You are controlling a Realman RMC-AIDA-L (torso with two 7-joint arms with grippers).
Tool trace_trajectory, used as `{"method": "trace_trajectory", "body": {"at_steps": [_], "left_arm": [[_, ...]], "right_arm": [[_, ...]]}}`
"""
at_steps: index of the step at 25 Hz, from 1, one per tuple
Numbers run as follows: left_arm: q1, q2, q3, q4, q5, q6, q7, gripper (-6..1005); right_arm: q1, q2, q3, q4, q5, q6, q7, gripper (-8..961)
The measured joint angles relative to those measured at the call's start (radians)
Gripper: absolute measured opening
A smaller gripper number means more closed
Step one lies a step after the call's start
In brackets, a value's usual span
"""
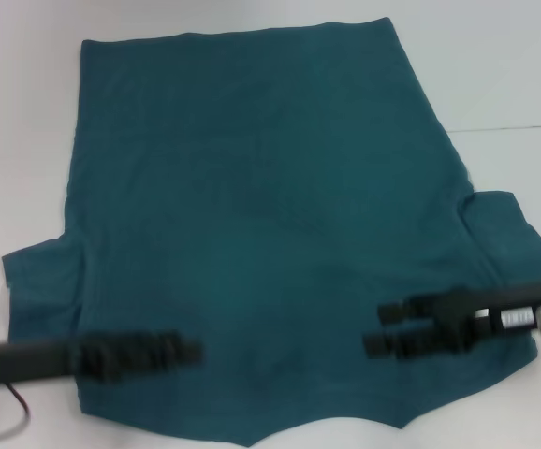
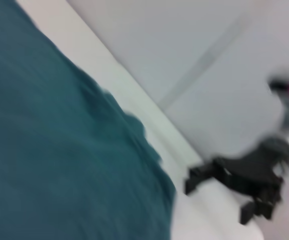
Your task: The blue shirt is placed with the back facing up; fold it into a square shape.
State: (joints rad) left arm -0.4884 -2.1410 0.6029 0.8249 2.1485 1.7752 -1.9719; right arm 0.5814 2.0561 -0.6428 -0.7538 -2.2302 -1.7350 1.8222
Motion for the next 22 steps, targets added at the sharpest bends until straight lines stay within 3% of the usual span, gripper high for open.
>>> {"method": "trace_trajectory", "body": {"at_steps": [2, 6, 15, 17, 22], "left_arm": [[-0.008, 0.011, -0.053, -0.002, -0.006, -0.018, -0.08, 719], [-0.023, 0.035, -0.14, -0.01, -0.008, -0.082, -0.209, 719], [-0.016, 0.054, -0.194, -0.032, -0.002, -0.288, -0.462, 719], [-0.01, 0.057, -0.209, -0.034, -0.001, -0.308, -0.469, 719], [0.006, 0.063, -0.237, -0.04, 0.019, -0.392, -0.473, 719]], "right_arm": [[0.008, -0.005, 0.032, 0.001, 0.025, 0.004, 0.083, 915], [0.03, -0.035, 0.068, 0.003, 0.082, 0.082, 0.338, 915], [0.19, -0.166, 0.035, 0.179, 0.031, 0.233, 0.549, 915], [0.218, -0.177, 0.017, 0.193, -0.001, 0.261, 0.574, 915], [0.245, -0.178, 0.0, 0.19, -0.035, 0.301, 0.61, 915]]}}
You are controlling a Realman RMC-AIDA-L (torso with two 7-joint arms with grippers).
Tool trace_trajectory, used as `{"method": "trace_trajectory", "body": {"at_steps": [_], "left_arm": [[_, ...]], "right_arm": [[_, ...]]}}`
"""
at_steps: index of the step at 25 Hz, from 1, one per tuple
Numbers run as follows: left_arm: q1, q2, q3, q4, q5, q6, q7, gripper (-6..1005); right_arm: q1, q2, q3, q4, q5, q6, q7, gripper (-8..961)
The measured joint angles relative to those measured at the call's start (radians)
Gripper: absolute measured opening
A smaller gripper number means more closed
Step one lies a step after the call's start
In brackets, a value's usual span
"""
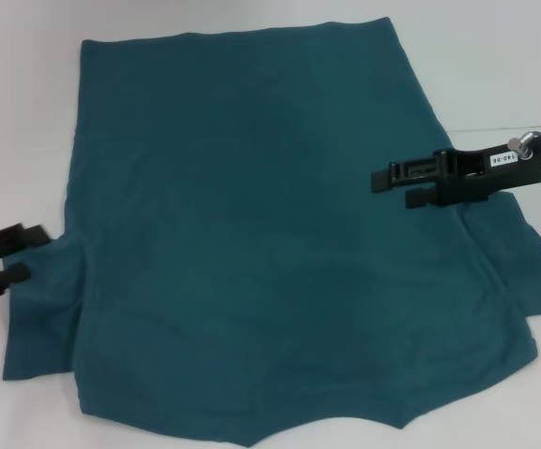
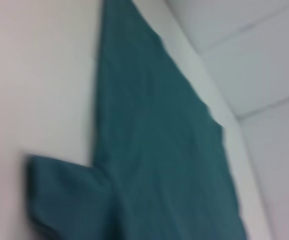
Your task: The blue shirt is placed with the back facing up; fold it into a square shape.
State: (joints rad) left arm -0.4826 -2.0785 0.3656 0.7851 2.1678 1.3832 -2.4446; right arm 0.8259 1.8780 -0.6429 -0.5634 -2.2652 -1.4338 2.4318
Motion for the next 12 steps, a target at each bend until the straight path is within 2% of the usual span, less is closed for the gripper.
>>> {"method": "trace_trajectory", "body": {"at_steps": [6, 12], "left_arm": [[0.003, 0.002, -0.005, -0.034, 0.047, -0.117, 0.012, 718], [0.001, 0.001, 0.004, -0.041, 0.06, -0.164, 0.023, 719]], "right_arm": [[0.001, -0.001, -0.003, 0.003, -0.004, 0.015, 0.005, 915], [-0.008, -0.003, -0.003, 0.003, -0.004, 0.013, 0.006, 915]]}}
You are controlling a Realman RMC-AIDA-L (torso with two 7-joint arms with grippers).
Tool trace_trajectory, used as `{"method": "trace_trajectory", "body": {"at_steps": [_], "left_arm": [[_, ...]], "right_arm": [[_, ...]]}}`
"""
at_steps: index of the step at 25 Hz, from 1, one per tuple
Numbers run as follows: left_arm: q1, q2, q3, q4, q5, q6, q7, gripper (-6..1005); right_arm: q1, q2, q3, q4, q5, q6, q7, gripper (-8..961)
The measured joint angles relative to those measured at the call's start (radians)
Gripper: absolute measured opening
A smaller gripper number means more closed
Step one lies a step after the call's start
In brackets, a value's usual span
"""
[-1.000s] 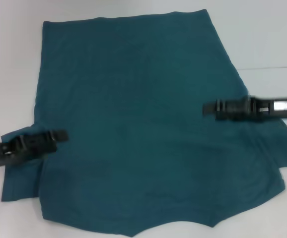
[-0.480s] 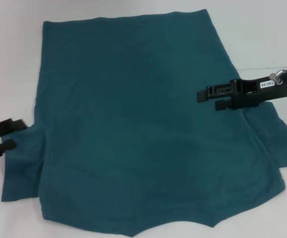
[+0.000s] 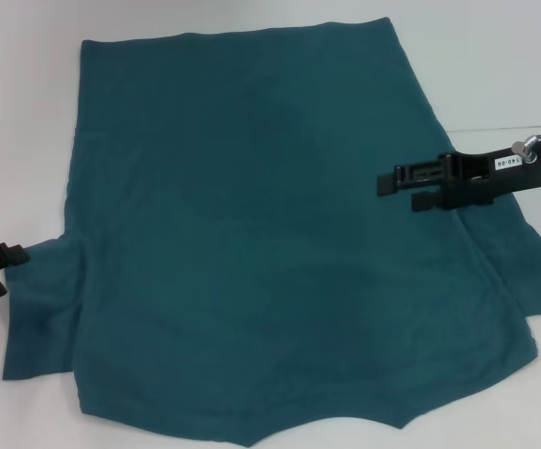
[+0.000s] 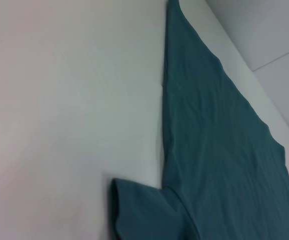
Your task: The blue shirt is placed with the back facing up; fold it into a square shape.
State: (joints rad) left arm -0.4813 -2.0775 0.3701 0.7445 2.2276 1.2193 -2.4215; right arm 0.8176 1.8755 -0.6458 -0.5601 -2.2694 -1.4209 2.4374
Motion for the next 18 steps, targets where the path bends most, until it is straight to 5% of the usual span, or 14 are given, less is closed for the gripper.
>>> {"method": "trace_trajectory", "body": {"at_steps": [18], "left_arm": [[-0.012, 0.003, 0.021, -0.056, 0.051, -0.059, 0.051, 699]], "right_arm": [[-0.01, -0.004, 0.008, 0.004, 0.004, -0.004, -0.008, 915]]}}
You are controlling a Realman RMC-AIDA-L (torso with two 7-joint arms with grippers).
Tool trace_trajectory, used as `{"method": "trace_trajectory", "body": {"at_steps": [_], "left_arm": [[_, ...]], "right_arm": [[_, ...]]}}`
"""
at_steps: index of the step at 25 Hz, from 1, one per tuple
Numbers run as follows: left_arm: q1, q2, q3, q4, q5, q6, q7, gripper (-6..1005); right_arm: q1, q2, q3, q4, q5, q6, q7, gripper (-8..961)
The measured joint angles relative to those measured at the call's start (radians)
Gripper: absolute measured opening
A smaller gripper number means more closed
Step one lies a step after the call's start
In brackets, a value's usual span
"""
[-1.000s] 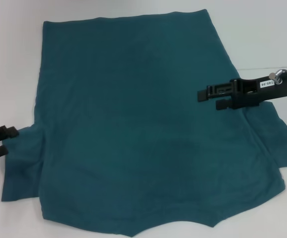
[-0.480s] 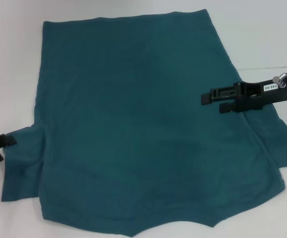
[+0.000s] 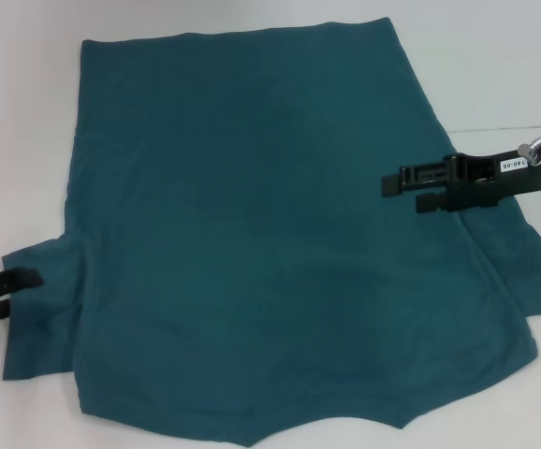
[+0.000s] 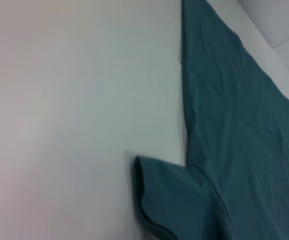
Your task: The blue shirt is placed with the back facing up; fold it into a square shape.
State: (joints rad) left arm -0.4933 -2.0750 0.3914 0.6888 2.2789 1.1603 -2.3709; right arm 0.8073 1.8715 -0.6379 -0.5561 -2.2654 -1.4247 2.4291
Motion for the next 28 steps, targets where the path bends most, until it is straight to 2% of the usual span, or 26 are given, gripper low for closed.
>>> {"method": "trace_trajectory", "body": {"at_steps": [5, 14, 19, 28], "left_arm": [[-0.016, -0.001, 0.031, -0.018, 0.003, -0.014, 0.002, 693], [-0.019, 0.002, 0.026, -0.009, 0.027, -0.013, -0.03, 681], [-0.019, 0.003, 0.031, -0.002, 0.028, -0.01, -0.031, 466], [-0.031, 0.007, 0.031, 0.013, 0.08, -0.006, -0.03, 195]], "right_arm": [[-0.003, 0.0, 0.002, -0.001, 0.0, 0.0, 0.0, 915], [-0.007, -0.004, 0.016, -0.002, 0.003, -0.001, -0.001, 915], [-0.007, -0.004, 0.016, -0.002, 0.003, -0.003, -0.001, 915], [-0.008, -0.005, 0.015, -0.001, 0.003, -0.004, 0.0, 914]]}}
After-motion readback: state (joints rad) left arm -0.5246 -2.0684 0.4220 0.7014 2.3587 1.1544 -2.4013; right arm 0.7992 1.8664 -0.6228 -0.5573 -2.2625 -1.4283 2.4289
